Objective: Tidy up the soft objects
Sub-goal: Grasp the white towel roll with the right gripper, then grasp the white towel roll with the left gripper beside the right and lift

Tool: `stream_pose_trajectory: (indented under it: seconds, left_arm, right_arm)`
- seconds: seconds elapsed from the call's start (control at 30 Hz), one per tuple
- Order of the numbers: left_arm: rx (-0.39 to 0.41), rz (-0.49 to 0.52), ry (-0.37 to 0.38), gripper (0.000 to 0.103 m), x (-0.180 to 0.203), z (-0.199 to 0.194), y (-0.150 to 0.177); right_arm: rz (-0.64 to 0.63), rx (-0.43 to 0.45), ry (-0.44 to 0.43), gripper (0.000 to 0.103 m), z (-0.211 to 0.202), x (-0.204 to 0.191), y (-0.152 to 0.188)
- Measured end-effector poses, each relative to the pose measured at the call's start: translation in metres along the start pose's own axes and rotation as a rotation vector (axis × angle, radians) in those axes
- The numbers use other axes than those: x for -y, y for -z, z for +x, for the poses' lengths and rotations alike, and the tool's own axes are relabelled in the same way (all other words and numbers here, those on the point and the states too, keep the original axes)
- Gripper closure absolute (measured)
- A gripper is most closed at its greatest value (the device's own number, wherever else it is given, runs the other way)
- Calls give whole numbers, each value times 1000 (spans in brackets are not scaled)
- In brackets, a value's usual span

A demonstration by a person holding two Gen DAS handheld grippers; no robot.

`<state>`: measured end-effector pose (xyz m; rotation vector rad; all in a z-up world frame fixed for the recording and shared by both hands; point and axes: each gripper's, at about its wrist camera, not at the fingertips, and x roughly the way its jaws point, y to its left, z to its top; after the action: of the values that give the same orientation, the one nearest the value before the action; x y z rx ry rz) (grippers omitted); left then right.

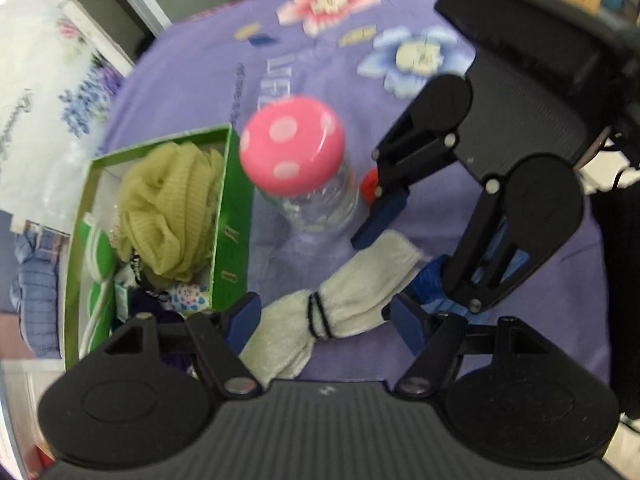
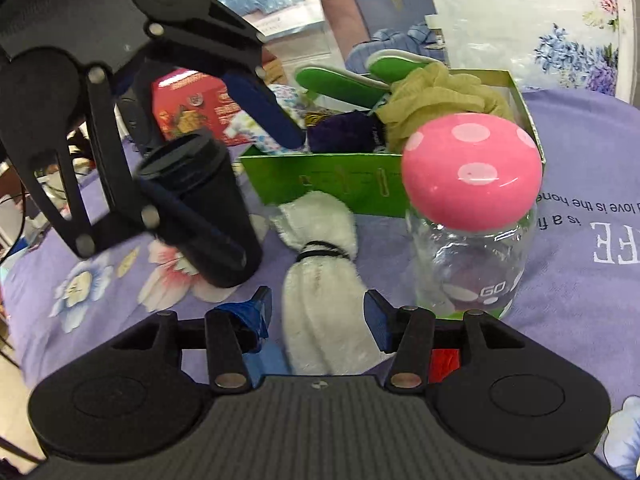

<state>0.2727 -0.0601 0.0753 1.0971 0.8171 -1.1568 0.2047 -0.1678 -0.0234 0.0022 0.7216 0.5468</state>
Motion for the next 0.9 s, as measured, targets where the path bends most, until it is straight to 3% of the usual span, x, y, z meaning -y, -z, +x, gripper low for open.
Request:
stream_pose_trajectory:
  seconds: [0.1, 0.43, 0.63, 0.8, 0.9]
  left_arm:
    - [-42, 9, 30, 30, -4, 12, -2]
    - [6, 15, 23, 30, 15, -6, 14]
    - [10, -35, -9, 30, 26, -21, 25]
    - [20, -80, -22, 30, 42, -36, 37]
    - [24, -100, -21, 30, 53, -39, 42]
  right_arm:
    - [18, -30, -5, 66, 15, 1, -2]
    - [-92, -103, 84, 61, 47, -18, 4]
    - [-243, -153, -135, 56, 29, -38, 24]
    - [-160, -229, -315, 55, 5, -37, 38]
    - [-125, -251, -354, 54, -7, -41, 52]
